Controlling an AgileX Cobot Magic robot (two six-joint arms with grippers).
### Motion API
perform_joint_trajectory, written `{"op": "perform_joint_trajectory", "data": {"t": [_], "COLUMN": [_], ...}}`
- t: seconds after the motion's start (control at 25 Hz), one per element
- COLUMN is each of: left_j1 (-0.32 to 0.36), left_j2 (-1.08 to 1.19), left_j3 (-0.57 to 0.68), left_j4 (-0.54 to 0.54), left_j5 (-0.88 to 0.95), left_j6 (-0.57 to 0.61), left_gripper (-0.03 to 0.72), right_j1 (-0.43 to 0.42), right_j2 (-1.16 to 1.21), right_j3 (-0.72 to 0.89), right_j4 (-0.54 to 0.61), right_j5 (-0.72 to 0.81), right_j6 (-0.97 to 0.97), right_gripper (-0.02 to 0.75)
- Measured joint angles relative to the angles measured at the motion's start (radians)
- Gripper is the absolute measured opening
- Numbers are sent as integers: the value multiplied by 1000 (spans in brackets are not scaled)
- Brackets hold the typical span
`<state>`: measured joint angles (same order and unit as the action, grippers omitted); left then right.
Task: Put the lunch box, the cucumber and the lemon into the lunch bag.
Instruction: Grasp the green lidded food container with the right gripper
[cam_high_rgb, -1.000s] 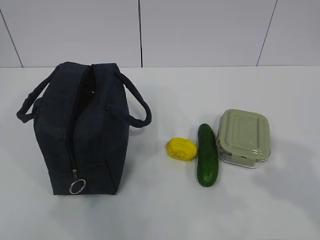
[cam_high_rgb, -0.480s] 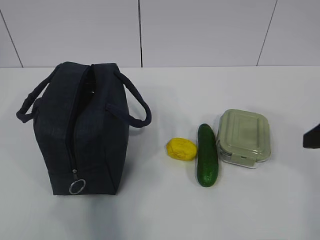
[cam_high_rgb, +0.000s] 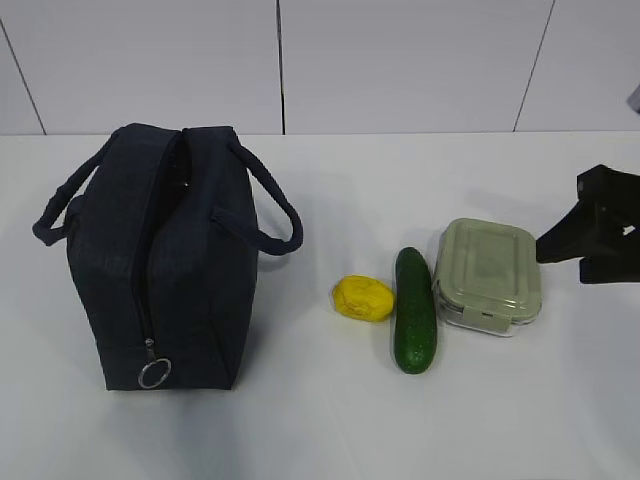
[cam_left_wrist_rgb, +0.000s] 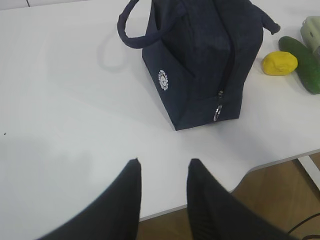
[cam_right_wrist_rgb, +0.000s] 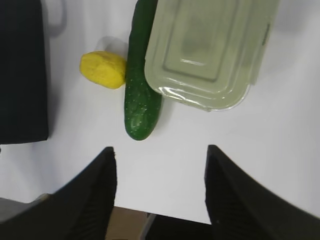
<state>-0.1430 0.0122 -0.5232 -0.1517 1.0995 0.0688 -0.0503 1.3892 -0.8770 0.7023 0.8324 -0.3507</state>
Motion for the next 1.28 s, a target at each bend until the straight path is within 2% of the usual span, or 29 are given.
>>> {"op": "perform_joint_trajectory", "data": {"t": [0.2,0.44,0.84,1.04,1.28], "left_j1": [0,0,0,0,0], "left_j2": [0,0,0,0,0], "left_j3": [0,0,0,0,0], "left_j4": [0,0,0,0,0], "left_j5": [0,0,0,0,0], "left_j6": [0,0,0,0,0], "left_gripper": [232,234,236,237,237], "right_j1": [-108,-212,-321,-414,-428], "right_j2": [62,173,309,355,365], "right_j3": [-2,-6,-7,-8,-8], "right_j4": [208,415,477,479,485], "right_j5": [76,290,339,339,308], "right_j6": [-213,-456,-612,-631,-639], "right_gripper": [421,421,421,421,421]}}
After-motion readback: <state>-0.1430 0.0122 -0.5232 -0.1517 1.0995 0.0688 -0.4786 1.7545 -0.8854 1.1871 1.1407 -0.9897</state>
